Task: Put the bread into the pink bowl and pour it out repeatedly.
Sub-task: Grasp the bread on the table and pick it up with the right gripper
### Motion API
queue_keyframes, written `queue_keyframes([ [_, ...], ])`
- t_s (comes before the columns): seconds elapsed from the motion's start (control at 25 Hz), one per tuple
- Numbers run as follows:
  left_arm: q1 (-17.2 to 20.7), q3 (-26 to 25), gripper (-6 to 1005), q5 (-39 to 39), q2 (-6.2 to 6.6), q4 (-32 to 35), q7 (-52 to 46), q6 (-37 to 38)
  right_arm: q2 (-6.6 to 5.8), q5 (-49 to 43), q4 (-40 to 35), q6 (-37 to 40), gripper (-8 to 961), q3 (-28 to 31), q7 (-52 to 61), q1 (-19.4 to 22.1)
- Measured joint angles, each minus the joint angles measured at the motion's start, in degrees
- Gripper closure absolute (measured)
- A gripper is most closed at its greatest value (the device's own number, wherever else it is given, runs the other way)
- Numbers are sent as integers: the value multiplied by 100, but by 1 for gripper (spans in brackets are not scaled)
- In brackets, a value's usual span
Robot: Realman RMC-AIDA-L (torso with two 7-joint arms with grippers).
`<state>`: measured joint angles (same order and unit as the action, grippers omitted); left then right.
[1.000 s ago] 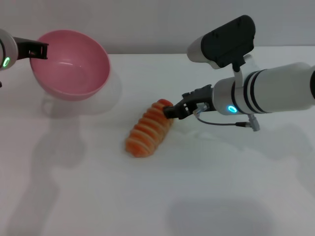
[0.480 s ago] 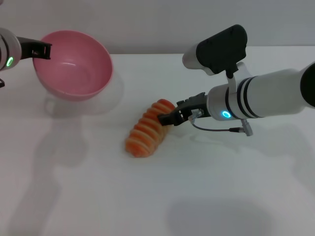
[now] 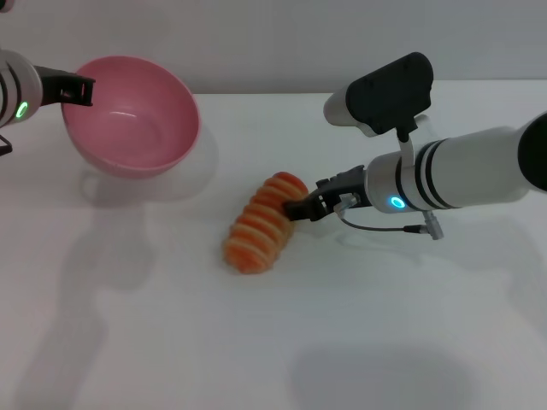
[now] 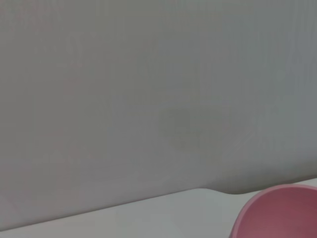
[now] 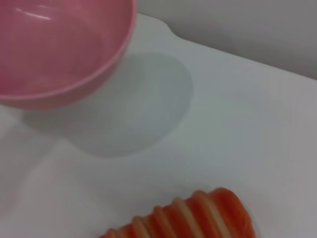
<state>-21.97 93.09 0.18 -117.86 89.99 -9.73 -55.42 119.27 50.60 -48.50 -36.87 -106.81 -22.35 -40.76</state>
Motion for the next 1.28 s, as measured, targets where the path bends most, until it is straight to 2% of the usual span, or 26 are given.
queue_keyframes([
  [0.16, 9, 8, 969, 0, 0, 10, 6, -15, -6, 0, 243, -2, 426, -3, 0, -134],
  [0.44, 25, 7, 969, 0, 0, 23, 58, -22, -9, -32, 236, -33, 448, -9, -5, -101],
  [0.76, 18, 47, 969, 0, 0, 23, 77, -22, -16, -44, 172, -73, 693, -3, -9, -91],
  [0.96, 5, 52, 970, 0, 0, 8, 77, -12, -33, -55, -79, -211, 910, 26, -12, 37],
  [1.28, -5, 69, 970, -3, 0, 25, 77, 0, -44, -355, -1007, -576, 950, 119, 82, 541],
])
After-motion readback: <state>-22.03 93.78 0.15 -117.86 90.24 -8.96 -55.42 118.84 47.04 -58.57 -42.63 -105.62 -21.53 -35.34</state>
